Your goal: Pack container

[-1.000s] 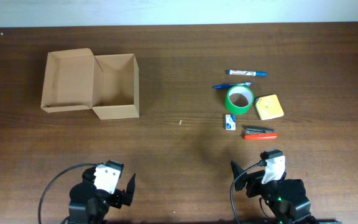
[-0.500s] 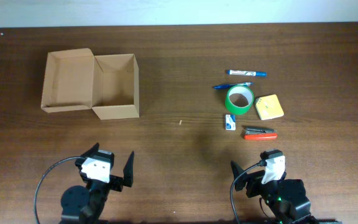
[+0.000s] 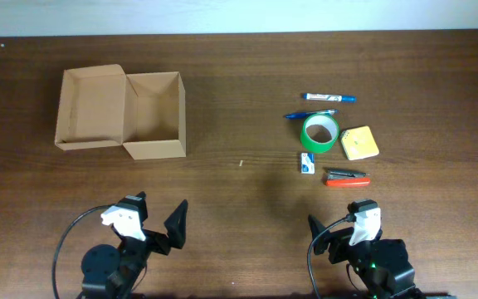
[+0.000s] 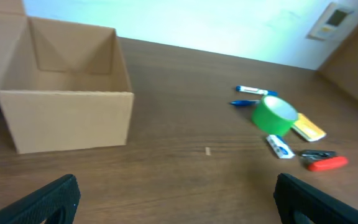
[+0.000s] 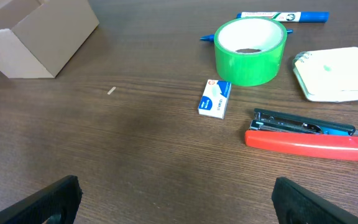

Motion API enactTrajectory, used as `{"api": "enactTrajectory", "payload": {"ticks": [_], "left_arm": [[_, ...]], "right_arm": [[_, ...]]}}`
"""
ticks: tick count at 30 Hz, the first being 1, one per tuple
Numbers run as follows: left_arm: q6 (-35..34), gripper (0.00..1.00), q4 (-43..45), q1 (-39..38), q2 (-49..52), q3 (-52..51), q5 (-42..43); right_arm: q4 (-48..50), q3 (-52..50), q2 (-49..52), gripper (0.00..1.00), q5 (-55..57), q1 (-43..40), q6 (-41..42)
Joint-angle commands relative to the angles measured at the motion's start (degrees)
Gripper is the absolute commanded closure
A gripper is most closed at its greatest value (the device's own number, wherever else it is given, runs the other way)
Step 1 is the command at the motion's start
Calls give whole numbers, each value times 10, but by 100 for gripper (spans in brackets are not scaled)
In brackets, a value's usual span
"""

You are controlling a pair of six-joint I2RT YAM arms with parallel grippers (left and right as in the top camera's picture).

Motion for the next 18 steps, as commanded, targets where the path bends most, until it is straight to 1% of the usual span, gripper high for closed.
{"api": "enactTrajectory", "payload": {"ticks": [1, 4, 8, 12, 17, 18], "left_arm": [[-20, 0, 4, 4, 9, -3, 18], [-19, 0, 7, 4, 35, -1, -15], [-15, 1, 12, 4, 101, 19, -90], [-7, 0, 23, 4, 202, 73, -153], [-5, 0, 23, 4, 351, 164, -199], [5, 0, 23, 4, 380, 182, -202]], "right_arm": [[2, -4, -7, 1, -3, 5, 0], [2, -4, -7, 1, -3, 5, 1], [2, -4, -7, 1, -3, 5, 1], [2, -4, -7, 1, -3, 5, 0], [2, -4, -7, 1, -3, 5, 0], [2, -4, -7, 1, -3, 5, 0]]}}
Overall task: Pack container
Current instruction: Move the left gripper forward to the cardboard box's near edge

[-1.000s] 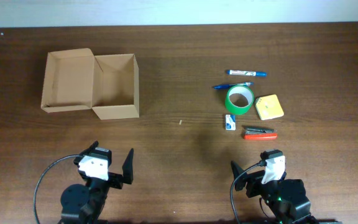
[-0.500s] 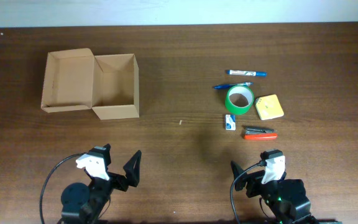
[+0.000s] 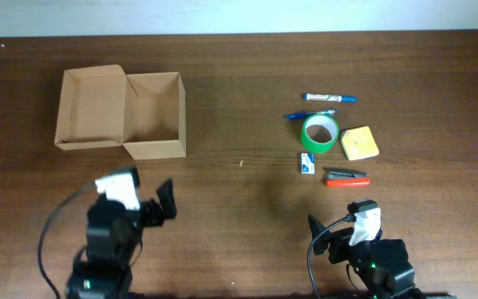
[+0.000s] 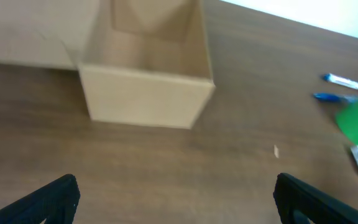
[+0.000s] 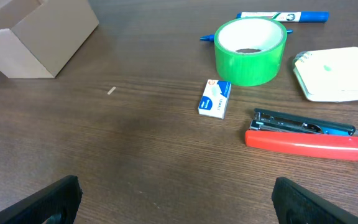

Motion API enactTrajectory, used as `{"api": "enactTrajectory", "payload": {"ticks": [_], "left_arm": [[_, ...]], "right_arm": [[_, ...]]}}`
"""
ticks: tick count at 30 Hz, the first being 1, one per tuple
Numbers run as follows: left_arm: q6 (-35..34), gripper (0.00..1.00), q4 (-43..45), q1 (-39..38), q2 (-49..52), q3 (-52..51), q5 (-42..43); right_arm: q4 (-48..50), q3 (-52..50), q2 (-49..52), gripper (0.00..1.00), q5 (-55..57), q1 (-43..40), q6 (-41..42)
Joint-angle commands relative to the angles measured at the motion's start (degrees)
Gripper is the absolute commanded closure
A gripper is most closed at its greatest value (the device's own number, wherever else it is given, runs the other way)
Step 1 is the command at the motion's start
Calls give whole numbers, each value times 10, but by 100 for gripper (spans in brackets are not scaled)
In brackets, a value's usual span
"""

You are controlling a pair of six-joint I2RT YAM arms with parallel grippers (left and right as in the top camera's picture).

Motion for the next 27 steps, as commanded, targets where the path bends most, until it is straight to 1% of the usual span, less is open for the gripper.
{"api": "enactTrajectory", "payload": {"ticks": [1, 6, 10, 14, 17, 23, 27], "left_arm": [[27, 0, 2, 4, 87, 67, -49], [71, 1, 1, 4, 223, 175, -47], [100, 0, -3, 4, 316, 263, -25], [101, 0, -6, 4, 400, 334, -23], [129, 0, -15, 2, 457, 382, 0], [133, 0, -43, -4, 561, 463, 4], [133, 0, -42, -4, 598, 476, 56]], "right_arm": [[2, -4, -7, 1, -3, 5, 1], [2, -4, -7, 1, -3, 5, 1], [2, -4, -7, 1, -3, 5, 0], [2, -4, -7, 1, -3, 5, 0], [2, -4, -7, 1, -3, 5, 0], [2, -4, -7, 1, -3, 5, 0], [2, -4, -7, 1, -3, 5, 0]]}}
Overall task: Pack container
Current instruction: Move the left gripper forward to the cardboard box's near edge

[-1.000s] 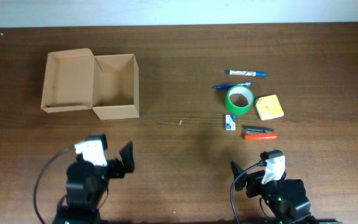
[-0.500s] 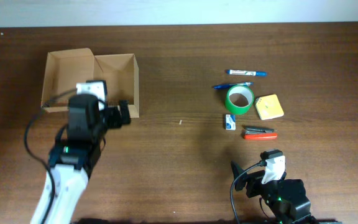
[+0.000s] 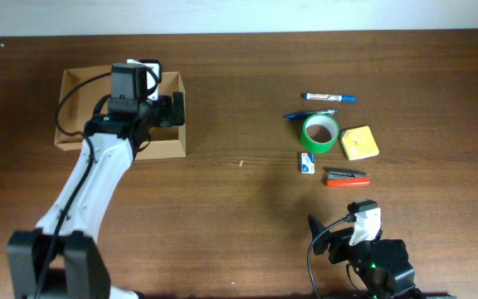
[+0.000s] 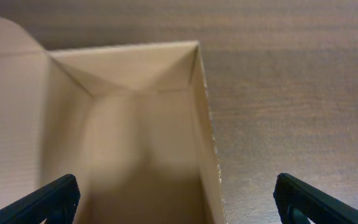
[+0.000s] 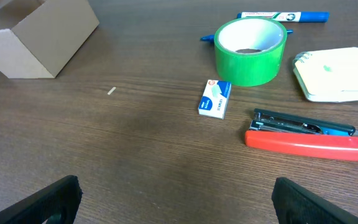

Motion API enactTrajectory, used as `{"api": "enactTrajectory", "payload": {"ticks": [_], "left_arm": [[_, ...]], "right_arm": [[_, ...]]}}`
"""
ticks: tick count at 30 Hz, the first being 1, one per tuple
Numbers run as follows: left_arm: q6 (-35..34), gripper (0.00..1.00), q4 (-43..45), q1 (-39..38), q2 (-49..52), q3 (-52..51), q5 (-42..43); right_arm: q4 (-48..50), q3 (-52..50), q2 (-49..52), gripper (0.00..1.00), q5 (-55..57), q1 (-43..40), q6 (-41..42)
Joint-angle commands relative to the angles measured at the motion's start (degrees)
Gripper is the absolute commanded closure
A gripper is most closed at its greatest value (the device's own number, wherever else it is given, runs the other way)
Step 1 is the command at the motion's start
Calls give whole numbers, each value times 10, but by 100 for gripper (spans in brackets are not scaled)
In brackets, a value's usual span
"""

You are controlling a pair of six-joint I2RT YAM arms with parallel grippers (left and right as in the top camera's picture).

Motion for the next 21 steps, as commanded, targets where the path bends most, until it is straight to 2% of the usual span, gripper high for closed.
{"api": "enactTrajectory", "payload": {"ticks": [1, 8, 13, 21], "left_arm": [[12, 0, 0, -2, 23, 16, 53], [10, 1, 6, -2, 47, 16, 80], [10, 1, 32, -2, 49, 16, 75], [23, 0, 24, -18, 72, 16, 59]], "right_arm": [[2, -4, -6, 1, -3, 5, 1], [2, -4, -6, 1, -3, 5, 1], [2, -4, -6, 1, -3, 5, 1], [2, -4, -6, 1, -3, 5, 1]]}}
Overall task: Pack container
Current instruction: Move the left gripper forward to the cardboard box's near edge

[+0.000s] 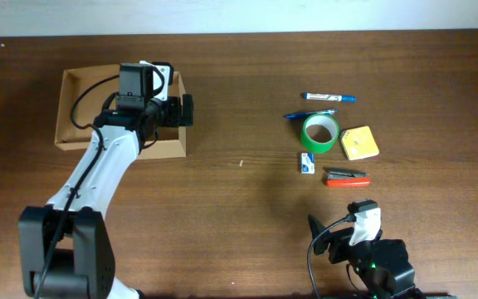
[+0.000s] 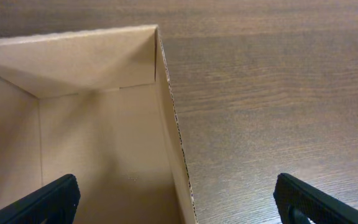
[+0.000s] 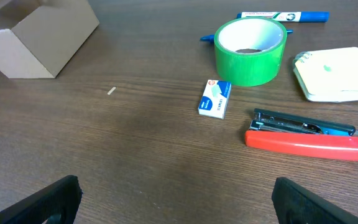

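An open cardboard box (image 1: pixel 152 137) with its lid flap laid out to the left stands at the far left; nothing shows inside it. My left gripper (image 1: pixel 167 110) hovers open over its right wall (image 2: pixel 173 143), one finger above the inside and one above the table, holding nothing (image 2: pixel 176 205). A green tape roll (image 1: pixel 319 133), yellow notepad (image 1: pixel 359 143), blue marker (image 1: pixel 330 97), blue pen (image 1: pixel 309 115), small staple box (image 1: pixel 307 163) and red stapler (image 1: pixel 347 177) lie at the right. My right gripper (image 3: pixel 176 208) rests open near the front edge, short of the stapler (image 3: pixel 306 140).
A tiny pale scrap (image 1: pixel 241 163) lies on the dark wooden table (image 1: pixel 247 216) between the box and the items. A pale wall runs along the table's far edge. Cables trail from both arms.
My left gripper has shifted a little to the right, from over the box's inside to straddling its right wall. The right arm and all the items stay where they were.
Both grippers began open near the table's front edge. The left one then stood nearer the box, then above the box's inside, and now hangs over its right wall, still open. The right arm, the box and the stationery have not moved.
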Motion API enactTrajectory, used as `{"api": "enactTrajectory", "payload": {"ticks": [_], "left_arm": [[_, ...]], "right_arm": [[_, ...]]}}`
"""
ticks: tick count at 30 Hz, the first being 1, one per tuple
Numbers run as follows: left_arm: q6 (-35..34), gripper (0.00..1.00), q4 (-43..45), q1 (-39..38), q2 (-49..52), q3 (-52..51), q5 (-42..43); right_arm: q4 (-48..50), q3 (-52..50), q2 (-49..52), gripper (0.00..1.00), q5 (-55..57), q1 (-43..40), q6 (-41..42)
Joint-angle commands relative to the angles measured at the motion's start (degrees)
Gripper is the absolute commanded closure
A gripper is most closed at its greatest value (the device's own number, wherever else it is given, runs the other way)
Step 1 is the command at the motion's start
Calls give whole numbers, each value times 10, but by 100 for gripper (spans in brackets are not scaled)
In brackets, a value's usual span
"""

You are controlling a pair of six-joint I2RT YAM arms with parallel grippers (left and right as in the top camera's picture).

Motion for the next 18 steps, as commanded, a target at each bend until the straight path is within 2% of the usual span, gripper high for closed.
{"api": "enactTrajectory", "payload": {"ticks": [1, 4, 8, 9, 11, 16, 18], "left_arm": [[13, 0, -4, -19, 26, 13, -15], [13, 1, -5, -39, 38, 13, -48], [12, 10, -5, -55, 52, 13, -74], [12, 20, -5, -56, 54, 13, -78], [12, 31, -5, -56, 55, 13, -83], [12, 71, -7, -56, 55, 13, -86], [12, 80, -7, -56, 55, 13, -86]], "right_arm": [[2, -4, -6, 1, -3, 5, 0], [2, -4, -6, 1, -3, 5, 1], [2, -4, -6, 1, -3, 5, 1], [2, -4, -6, 1, -3, 5, 0], [2, -4, -6, 1, -3, 5, 1], [2, -4, -6, 1, -3, 5, 1], [2, -4, -6, 1, -3, 5, 0]]}}
